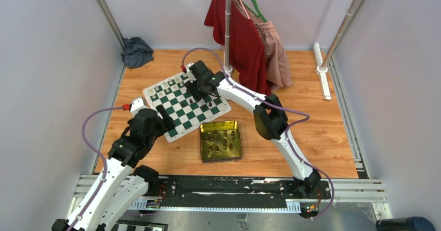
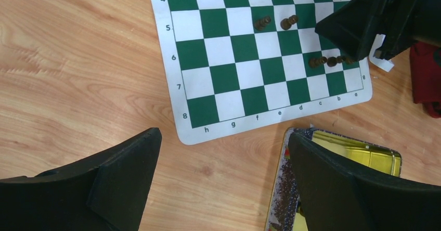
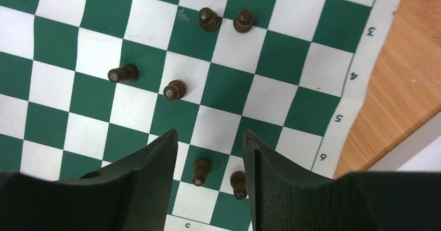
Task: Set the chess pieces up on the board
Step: Move the chess piece to the chessboard, then pick up the chess piece from the chessboard.
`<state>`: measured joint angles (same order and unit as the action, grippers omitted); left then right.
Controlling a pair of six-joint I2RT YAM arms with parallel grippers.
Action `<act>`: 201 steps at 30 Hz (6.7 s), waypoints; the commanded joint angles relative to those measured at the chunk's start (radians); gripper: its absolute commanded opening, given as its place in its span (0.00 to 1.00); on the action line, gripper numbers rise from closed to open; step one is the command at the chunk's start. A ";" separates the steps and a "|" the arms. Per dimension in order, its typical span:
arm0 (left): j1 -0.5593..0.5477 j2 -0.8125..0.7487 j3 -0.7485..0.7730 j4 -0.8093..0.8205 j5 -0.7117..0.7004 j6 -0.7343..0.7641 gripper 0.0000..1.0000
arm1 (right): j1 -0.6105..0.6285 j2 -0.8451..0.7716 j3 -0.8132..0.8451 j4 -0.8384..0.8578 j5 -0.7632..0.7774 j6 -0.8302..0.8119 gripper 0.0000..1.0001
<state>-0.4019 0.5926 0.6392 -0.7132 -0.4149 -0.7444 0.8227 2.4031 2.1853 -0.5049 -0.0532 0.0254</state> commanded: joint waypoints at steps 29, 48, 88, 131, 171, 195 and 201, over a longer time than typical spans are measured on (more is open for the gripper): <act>-0.005 -0.038 -0.001 -0.009 -0.025 -0.016 1.00 | 0.046 0.123 0.135 -0.029 -0.061 0.015 0.51; -0.005 -0.039 -0.010 -0.008 -0.034 0.003 1.00 | 0.051 0.169 0.193 -0.027 -0.071 0.027 0.46; -0.005 -0.033 -0.007 -0.012 -0.044 0.028 1.00 | 0.055 0.206 0.228 -0.036 -0.072 0.033 0.15; -0.005 -0.081 0.010 -0.051 -0.045 0.021 1.00 | 0.090 -0.113 -0.245 0.094 -0.005 0.029 0.00; -0.005 -0.088 0.007 -0.054 -0.046 0.022 1.00 | 0.096 -0.113 -0.262 0.098 0.002 0.029 0.37; -0.005 -0.015 0.020 0.016 -0.052 0.006 1.00 | 0.087 -0.189 -0.191 0.097 0.052 -0.007 0.52; -0.005 0.143 0.032 0.127 -0.050 0.039 0.93 | 0.044 -0.244 -0.182 0.086 0.124 0.016 0.55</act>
<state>-0.4019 0.6548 0.6453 -0.6849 -0.4526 -0.7284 0.8963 2.2330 1.9762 -0.4038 0.0074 0.0353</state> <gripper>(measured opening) 0.945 0.545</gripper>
